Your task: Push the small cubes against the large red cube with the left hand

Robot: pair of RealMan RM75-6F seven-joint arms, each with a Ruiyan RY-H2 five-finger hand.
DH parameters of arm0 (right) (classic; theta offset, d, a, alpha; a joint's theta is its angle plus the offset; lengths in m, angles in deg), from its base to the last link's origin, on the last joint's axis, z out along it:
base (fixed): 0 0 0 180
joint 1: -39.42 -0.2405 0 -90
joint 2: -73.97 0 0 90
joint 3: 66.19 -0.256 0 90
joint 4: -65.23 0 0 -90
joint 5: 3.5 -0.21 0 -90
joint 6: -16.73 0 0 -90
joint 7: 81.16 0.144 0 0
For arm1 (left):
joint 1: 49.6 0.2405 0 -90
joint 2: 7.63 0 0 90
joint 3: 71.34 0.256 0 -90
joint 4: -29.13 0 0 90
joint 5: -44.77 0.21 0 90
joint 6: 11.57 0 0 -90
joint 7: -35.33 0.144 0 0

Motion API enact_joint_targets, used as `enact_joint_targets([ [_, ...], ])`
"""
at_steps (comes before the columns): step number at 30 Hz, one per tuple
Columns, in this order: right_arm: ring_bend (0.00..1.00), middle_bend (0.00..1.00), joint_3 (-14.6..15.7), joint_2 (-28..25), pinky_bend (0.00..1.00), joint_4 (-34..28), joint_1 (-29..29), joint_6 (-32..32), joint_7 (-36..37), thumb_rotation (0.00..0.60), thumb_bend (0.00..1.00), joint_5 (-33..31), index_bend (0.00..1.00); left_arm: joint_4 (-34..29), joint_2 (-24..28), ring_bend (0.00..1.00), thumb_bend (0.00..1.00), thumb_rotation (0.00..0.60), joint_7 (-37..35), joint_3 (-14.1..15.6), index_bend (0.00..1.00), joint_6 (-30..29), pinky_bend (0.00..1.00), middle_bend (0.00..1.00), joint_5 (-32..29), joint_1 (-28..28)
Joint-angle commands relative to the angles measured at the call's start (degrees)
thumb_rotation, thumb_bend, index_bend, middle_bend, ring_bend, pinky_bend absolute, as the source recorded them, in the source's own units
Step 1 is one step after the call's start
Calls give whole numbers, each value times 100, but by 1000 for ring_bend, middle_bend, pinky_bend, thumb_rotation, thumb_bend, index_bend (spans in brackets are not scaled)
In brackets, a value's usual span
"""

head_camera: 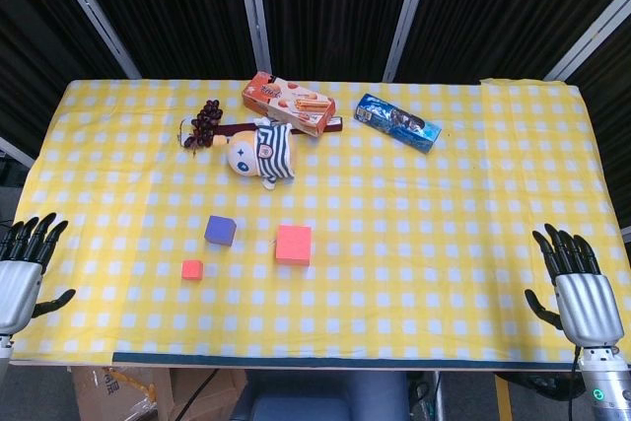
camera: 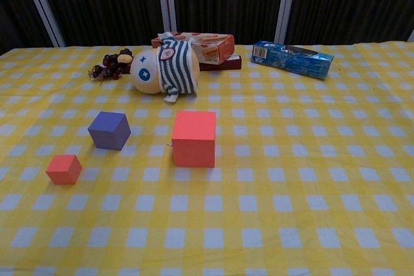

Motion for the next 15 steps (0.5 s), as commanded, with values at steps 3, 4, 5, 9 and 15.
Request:
enact_joint_targets([
  [3,0,0,-9,15,71,-18,-23,48,3,600,365,-30,0,-15,26,0,2,600,-82,-15,0,83,45,0,-99,-13],
  [4,0,0,-11,14,72,-21,-25,52,5,600,365,-36,0,-27,37,0,2,600,-105,-21,0,102,45,0,-127,-15],
  [5,0,0,-13,11,72,-26,-26,54,6,600,365,-39,0,-34,43,0,2,600,-119,-22,0,109,45,0,-139,-14],
  [9,0,0,-19,12,71,-44,-22,23,17,600,365,-21,0,-37,65,0,3,600,-169,-21,0,101,45,0,-148,-4],
  [15,0,0,-1,11,71,-19,-12,23,33,600,364,-12,0,-99,68,0,2,600,-106,-10,0,146,45,0,-163,-17],
])
